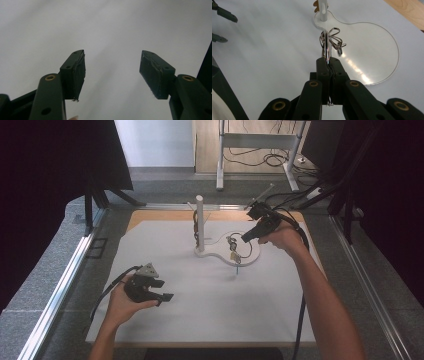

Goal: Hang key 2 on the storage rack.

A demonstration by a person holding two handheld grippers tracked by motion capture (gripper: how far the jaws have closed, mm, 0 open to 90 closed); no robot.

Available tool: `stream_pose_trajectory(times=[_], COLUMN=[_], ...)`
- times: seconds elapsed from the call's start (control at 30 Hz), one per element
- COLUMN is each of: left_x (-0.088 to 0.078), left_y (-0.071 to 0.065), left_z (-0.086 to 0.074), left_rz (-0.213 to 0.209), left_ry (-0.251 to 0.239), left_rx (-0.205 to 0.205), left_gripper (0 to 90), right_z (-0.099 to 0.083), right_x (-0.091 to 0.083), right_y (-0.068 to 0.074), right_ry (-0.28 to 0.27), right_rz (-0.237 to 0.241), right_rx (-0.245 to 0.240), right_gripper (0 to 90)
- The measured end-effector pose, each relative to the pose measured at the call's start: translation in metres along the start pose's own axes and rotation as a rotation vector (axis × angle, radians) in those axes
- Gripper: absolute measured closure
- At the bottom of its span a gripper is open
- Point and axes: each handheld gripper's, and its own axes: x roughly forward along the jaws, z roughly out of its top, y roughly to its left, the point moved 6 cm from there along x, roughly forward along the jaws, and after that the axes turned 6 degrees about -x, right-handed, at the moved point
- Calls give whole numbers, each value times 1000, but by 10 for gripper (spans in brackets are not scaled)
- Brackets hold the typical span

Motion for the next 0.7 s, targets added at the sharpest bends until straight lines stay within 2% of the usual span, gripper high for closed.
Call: stream_pose_trajectory(times=[0.2,0.7], left_x=[0,-1], left_y=[0,0], left_z=[0,0], left_rz=[1,1], left_ry=[0,-1], left_rx=[0,1], left_gripper=[381,381], right_z=[8,18], right_x=[-5,-6], right_y=[-5,-15], right_ry=[-20,-31], right_rz=[-4,-15], right_rx=[7,38], right_gripper=[875,876])
